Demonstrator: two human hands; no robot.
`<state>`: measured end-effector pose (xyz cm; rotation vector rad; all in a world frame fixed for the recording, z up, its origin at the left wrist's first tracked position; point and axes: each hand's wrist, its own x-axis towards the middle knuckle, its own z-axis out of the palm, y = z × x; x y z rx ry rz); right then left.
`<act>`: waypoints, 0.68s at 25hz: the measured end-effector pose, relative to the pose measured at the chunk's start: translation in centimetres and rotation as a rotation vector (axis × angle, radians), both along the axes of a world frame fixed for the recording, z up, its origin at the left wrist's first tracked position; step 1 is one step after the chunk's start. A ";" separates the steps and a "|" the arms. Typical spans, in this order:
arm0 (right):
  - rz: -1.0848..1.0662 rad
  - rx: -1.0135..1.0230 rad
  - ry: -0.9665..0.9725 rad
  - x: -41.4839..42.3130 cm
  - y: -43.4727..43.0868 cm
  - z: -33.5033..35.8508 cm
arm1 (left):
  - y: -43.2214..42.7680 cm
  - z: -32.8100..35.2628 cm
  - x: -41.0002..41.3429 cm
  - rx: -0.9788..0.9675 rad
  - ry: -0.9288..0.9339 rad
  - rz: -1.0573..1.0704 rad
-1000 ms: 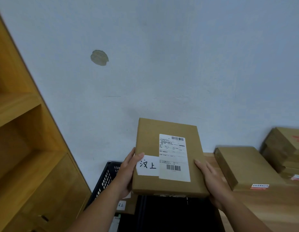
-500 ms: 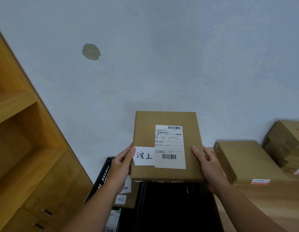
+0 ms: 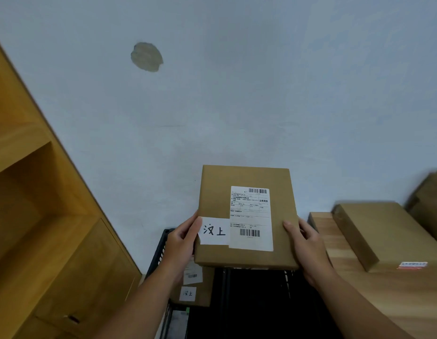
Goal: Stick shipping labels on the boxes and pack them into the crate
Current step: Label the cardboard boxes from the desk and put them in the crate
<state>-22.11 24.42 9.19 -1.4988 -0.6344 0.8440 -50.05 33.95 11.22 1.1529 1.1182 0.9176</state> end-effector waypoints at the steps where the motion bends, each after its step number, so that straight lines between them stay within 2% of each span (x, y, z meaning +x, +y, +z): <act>1: -0.009 -0.005 -0.009 -1.7 1.1 -0.6 | 1.5 -0.8 -1.5 -0.010 -0.004 -0.007; 9: -0.132 -0.143 -0.059 -15.9 8.4 -4.3 | 12.9 -6.9 -14.9 -0.046 0.131 -0.147; 13: -0.169 -0.159 -0.088 -18.5 10.5 -5.1 | 16.1 -8.0 -16.4 -0.062 0.150 -0.204; 17: -0.162 -0.221 -0.101 -18.7 12.9 -7.9 | 18.3 -10.8 -16.3 -0.075 0.185 -0.171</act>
